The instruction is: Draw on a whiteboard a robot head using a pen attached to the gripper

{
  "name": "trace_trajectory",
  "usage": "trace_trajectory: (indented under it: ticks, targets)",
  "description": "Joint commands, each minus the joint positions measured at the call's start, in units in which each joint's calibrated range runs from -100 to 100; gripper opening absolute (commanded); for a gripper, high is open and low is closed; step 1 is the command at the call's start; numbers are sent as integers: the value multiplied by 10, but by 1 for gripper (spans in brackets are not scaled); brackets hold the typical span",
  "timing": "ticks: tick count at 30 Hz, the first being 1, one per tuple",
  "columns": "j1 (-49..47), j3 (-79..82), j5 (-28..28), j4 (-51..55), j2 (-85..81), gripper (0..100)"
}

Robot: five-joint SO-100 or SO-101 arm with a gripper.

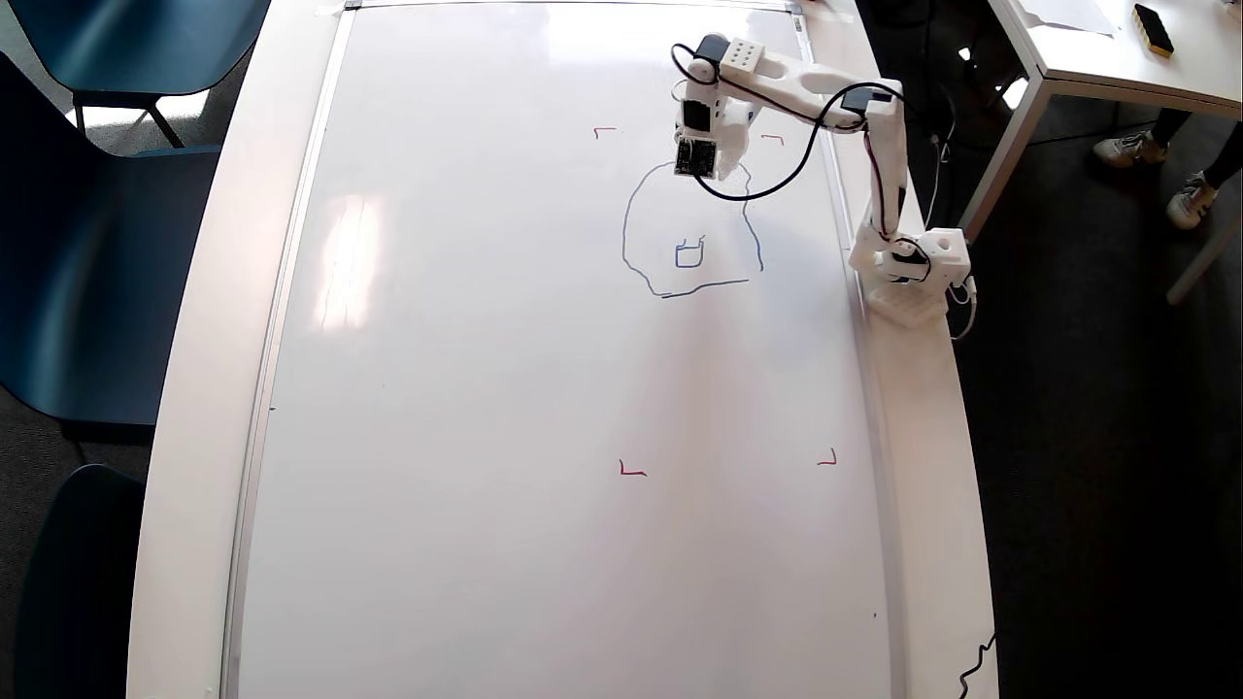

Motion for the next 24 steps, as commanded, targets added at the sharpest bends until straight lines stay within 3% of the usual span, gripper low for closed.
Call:
trace_trajectory:
  ticks: [1,24]
  targets:
    - [-19,-21,0,-15,7,1]
    - [-51,-74,-1,-38,72,1]
